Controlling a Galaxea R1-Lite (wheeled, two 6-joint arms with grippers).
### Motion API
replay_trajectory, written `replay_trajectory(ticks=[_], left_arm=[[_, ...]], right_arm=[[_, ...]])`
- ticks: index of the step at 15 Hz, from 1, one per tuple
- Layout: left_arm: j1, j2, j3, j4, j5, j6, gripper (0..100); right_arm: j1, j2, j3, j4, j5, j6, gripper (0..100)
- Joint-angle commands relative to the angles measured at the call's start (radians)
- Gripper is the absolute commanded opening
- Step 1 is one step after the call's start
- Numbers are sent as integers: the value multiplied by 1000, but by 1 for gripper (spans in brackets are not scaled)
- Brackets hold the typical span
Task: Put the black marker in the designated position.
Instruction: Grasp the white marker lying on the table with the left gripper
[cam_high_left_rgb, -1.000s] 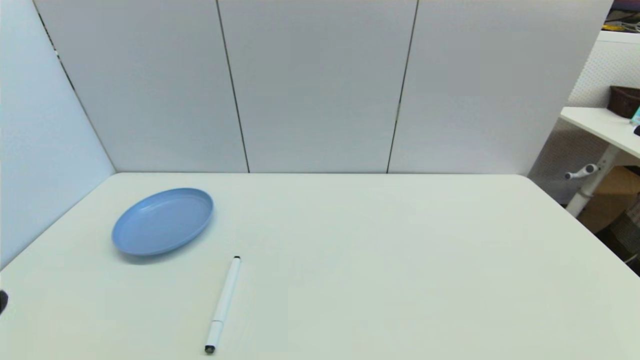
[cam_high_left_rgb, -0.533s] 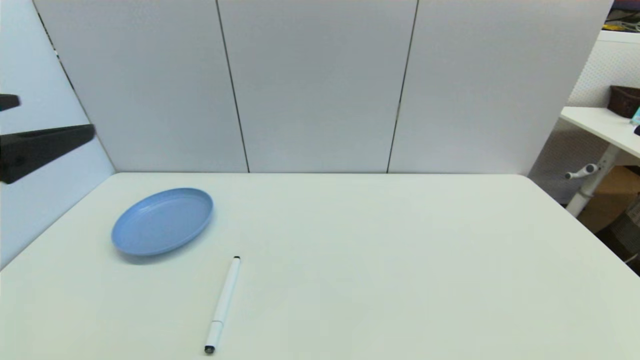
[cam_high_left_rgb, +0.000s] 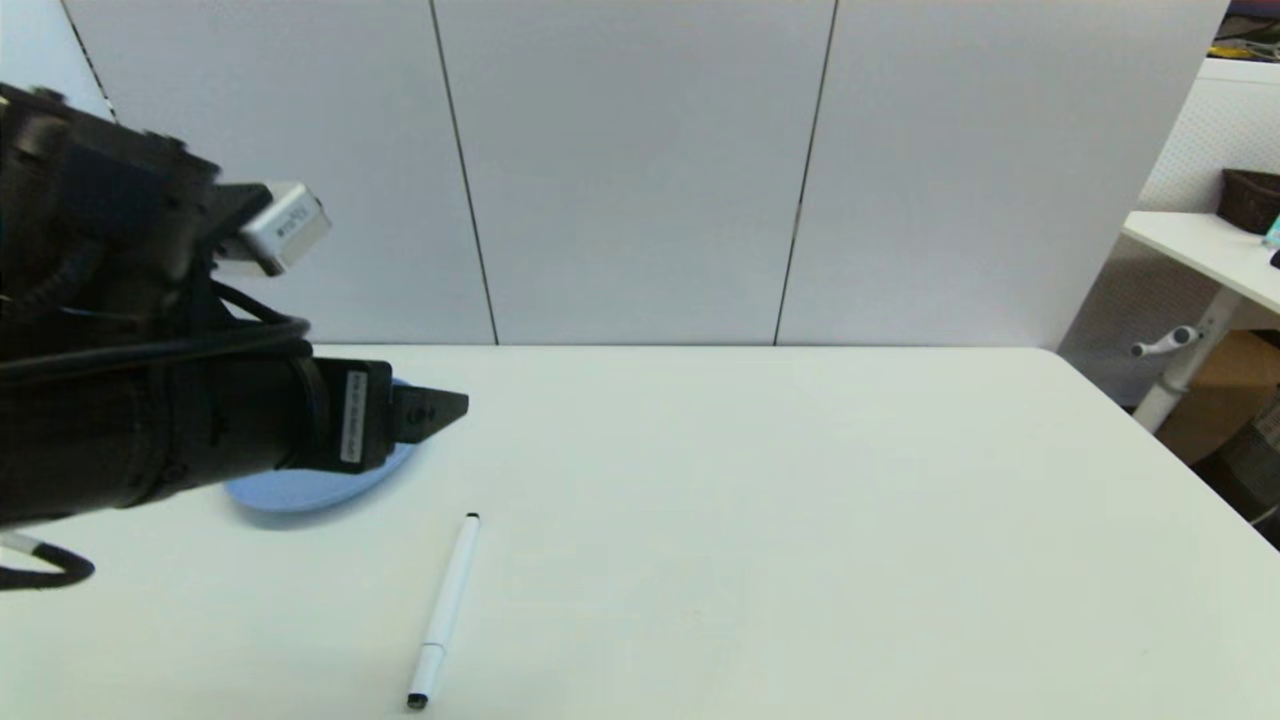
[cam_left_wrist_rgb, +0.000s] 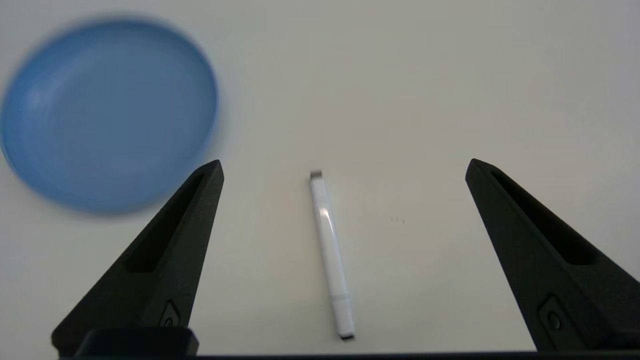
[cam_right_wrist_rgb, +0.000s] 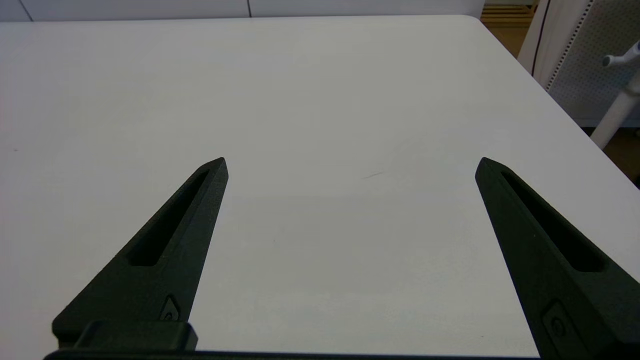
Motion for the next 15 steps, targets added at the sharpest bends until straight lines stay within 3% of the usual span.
replay_trajectory(ticks=[1,7,15], left_arm=[[-96,95,79,153,166,-329,100],[-96,144,269,-103,158,-322,100],[-122,191,350,-146,157,-323,100]], right_arm=[[0,0,0,0,0,0,100],[0,0,0,-2,0,0,100],[0,0,0,0,0,0,100]])
